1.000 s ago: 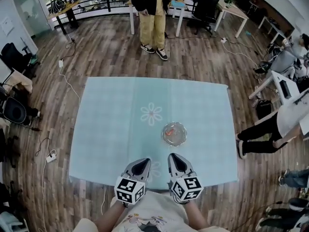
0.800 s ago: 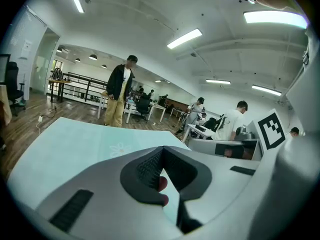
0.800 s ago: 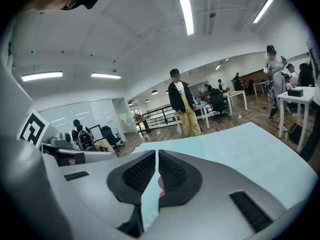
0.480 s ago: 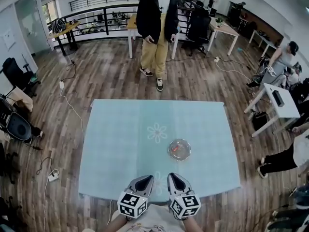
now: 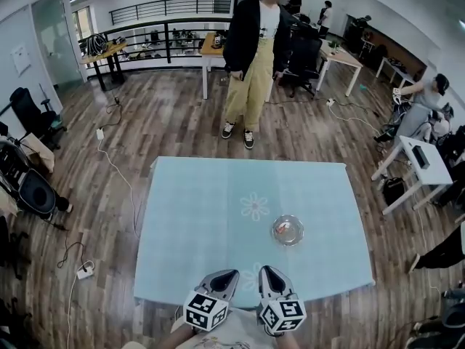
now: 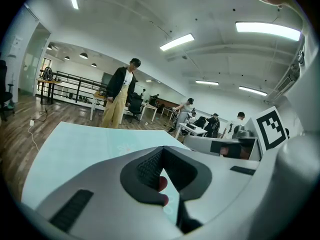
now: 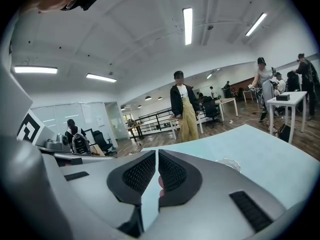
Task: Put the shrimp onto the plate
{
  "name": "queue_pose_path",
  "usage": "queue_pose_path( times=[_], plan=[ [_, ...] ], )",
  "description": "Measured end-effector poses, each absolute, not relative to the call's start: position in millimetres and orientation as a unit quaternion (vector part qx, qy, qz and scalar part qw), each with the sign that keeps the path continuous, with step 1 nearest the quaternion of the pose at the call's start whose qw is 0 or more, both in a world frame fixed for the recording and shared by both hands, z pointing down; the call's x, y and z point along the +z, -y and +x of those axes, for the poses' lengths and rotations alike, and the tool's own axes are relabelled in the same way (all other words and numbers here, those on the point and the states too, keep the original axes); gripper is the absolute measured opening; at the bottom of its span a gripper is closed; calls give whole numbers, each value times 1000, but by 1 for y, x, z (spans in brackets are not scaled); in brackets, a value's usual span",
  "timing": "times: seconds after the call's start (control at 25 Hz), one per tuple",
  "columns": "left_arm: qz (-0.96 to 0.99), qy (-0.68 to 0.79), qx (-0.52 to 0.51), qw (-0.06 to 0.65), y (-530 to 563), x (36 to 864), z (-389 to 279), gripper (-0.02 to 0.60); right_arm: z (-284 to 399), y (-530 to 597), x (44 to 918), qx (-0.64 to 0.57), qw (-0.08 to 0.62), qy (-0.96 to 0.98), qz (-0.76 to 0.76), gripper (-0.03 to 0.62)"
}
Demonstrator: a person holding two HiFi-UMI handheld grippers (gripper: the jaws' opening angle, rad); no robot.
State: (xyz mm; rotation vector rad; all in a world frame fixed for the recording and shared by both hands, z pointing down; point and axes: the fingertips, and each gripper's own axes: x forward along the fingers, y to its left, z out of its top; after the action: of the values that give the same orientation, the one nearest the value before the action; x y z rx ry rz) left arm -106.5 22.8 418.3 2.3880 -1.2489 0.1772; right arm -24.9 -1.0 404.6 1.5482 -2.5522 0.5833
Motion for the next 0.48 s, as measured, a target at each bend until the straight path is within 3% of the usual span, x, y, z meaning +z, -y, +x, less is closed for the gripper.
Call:
queue_pose_path(
  times=[0.48],
  plan=[
    [864,446,51,227,-34,423,-145,8,-47,-15,412,173,76,819,541,37]
  ],
)
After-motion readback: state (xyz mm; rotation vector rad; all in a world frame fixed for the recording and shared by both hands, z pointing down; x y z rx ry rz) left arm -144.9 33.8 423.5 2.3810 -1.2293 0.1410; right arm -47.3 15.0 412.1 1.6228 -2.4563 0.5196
